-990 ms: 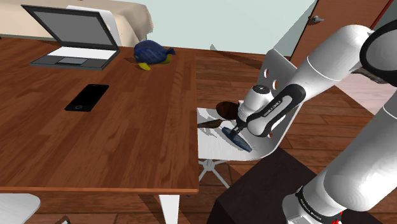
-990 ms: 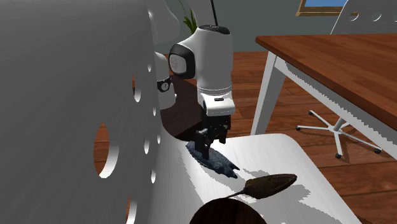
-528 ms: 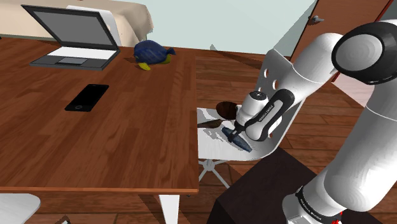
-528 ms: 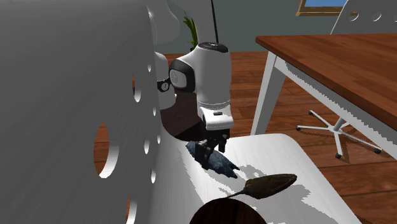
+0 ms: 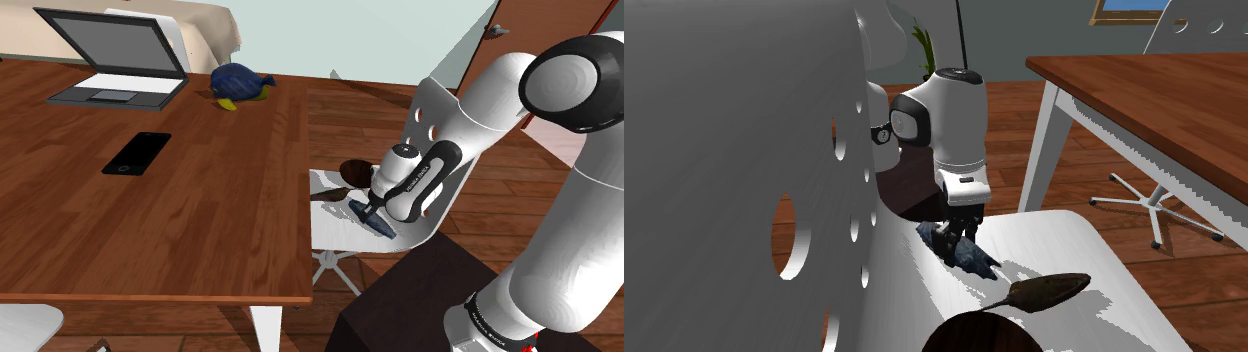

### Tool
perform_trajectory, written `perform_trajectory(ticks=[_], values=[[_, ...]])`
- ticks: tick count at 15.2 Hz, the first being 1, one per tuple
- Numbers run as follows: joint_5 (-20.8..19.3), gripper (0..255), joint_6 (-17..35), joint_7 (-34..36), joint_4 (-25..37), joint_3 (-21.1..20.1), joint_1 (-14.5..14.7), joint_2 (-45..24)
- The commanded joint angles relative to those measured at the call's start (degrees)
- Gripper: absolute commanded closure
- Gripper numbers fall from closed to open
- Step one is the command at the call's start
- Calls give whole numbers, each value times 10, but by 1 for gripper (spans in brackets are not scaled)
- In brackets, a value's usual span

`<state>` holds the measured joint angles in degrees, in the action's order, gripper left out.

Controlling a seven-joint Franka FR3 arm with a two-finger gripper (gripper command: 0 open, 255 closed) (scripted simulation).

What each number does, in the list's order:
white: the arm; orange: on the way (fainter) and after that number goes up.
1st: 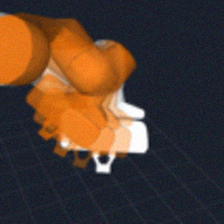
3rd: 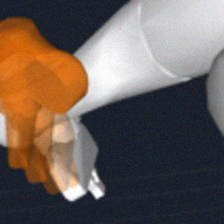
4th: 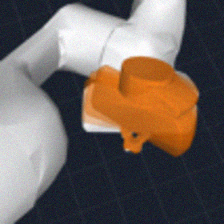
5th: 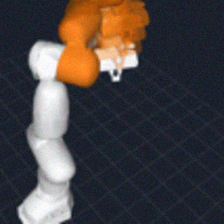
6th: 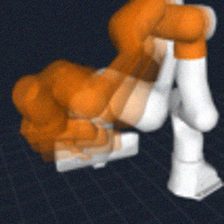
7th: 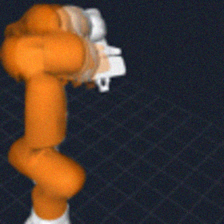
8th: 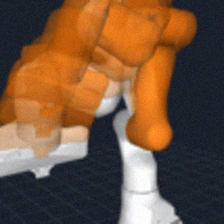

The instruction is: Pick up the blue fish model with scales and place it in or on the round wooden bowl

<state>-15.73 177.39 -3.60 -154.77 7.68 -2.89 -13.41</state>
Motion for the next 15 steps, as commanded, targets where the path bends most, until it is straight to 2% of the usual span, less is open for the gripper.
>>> perform_trajectory(ticks=[1, 9, 15], values=[[0, 255, 0, 0, 0, 0, 0, 0], [0, 255, 0, 0, 0, 0, 0, 0], [21, 255, -54, -22, -11, -24, -19, 65]])
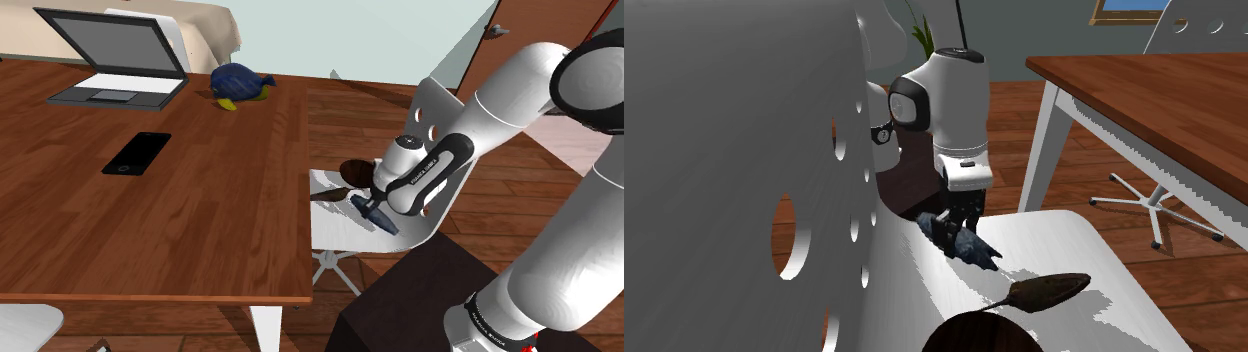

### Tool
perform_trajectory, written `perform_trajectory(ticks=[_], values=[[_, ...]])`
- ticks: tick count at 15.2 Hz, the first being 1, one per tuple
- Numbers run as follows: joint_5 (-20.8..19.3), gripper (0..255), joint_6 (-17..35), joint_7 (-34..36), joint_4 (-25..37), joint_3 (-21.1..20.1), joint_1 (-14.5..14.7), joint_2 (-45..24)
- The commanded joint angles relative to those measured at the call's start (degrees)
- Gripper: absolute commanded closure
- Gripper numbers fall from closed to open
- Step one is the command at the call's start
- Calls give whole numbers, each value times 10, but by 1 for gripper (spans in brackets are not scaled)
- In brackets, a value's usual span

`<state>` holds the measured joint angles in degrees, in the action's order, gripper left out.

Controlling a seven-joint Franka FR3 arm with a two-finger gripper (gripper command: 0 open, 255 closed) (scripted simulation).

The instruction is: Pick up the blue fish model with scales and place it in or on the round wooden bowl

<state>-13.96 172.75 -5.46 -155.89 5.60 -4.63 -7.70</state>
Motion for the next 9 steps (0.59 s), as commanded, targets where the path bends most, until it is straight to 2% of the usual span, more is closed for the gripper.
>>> perform_trajectory(ticks=[1, 9], values=[[9, 255, -17, -7, -1, -6, -4, 18], [41, 255, -93, -36, -6, -15, -5, 98]])
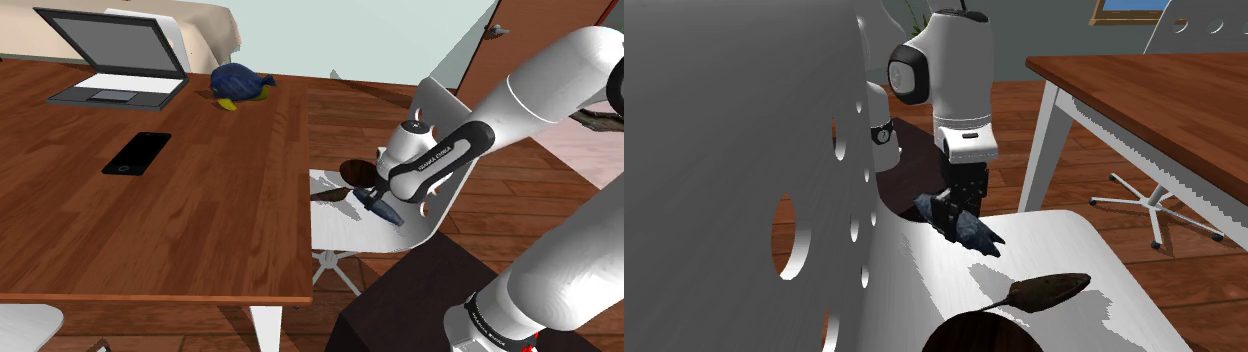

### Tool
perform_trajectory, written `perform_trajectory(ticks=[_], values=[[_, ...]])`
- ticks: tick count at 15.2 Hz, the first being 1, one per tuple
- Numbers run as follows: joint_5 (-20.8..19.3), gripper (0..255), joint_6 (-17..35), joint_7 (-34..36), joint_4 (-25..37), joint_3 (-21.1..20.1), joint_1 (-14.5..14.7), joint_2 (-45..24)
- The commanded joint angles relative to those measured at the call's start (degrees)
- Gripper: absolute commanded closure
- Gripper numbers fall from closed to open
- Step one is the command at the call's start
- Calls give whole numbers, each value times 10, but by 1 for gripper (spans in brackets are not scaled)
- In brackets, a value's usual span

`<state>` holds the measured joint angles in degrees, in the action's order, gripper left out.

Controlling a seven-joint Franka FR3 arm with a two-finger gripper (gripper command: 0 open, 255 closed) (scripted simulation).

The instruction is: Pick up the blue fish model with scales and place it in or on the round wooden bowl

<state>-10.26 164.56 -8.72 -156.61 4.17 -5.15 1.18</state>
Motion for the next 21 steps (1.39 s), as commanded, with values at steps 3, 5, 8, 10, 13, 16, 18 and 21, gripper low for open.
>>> perform_trajectory(ticks=[3, 5, 8, 10, 13, 16, 18, 21], values=[[11, 255, -40, -10, 2, -1, 2, 38], [15, 255, -60, -14, 4, 0, 4, 56], [20, 255, -89, -19, 8, 0, 5, 81], [31, 255, -93, -42, 50, 11, 3, 44], [52, 255, -104, -79, 115, 24, -2, -9], [74, 255, -120, -114, 184, 31, -11, -62], [88, 255, -133, -135, 233, 33, -19, -96], [106, 255, -157, -163, 309, 33, -34, -149]])
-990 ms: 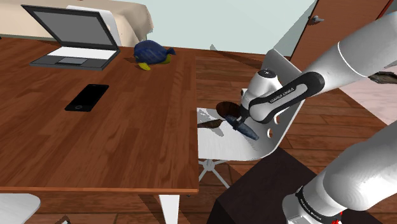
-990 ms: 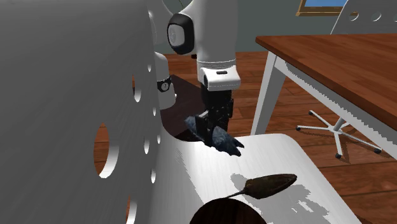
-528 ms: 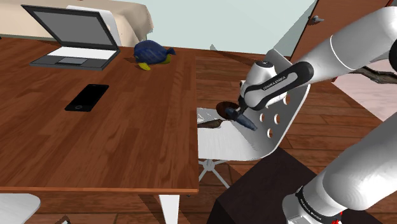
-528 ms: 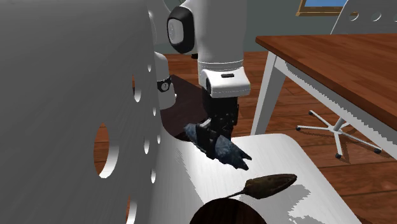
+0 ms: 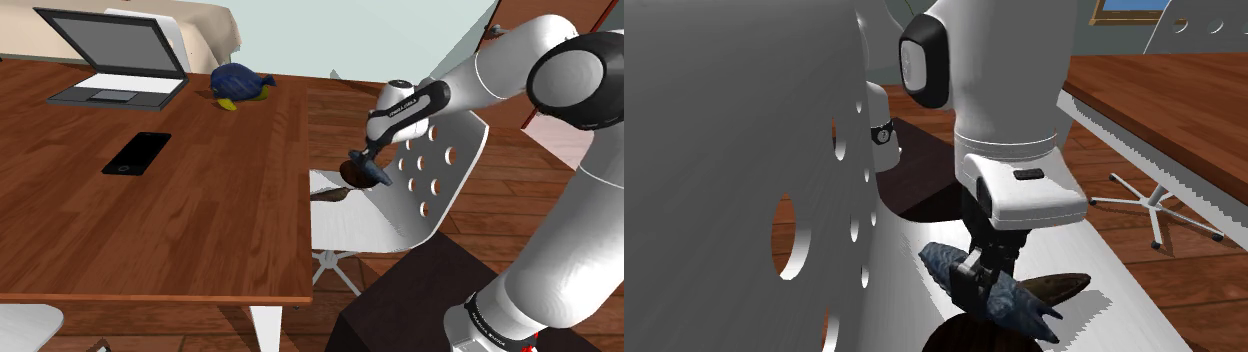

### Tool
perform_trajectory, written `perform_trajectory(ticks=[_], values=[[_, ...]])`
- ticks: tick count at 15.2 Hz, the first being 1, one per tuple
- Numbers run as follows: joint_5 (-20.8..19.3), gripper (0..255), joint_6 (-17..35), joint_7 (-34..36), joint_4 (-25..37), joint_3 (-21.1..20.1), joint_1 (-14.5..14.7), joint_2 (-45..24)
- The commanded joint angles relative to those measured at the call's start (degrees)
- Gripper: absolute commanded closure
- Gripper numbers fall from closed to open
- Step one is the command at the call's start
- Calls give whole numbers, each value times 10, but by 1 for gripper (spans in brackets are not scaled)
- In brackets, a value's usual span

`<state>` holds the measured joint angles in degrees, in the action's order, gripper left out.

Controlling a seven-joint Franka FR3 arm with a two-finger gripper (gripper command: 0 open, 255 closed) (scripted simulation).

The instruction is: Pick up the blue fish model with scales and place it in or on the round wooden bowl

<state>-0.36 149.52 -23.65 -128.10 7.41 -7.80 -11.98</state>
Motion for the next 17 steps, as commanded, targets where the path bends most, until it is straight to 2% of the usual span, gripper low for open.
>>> perform_trajectory(ticks=[1, 5, 17], values=[[12, 255, -15, -22, 50, 0, -12, -35], [29, 255, -56, -48, 163, -2, -33, -108], [39, 255, 7, -55, 162, -10, -39, -170]])
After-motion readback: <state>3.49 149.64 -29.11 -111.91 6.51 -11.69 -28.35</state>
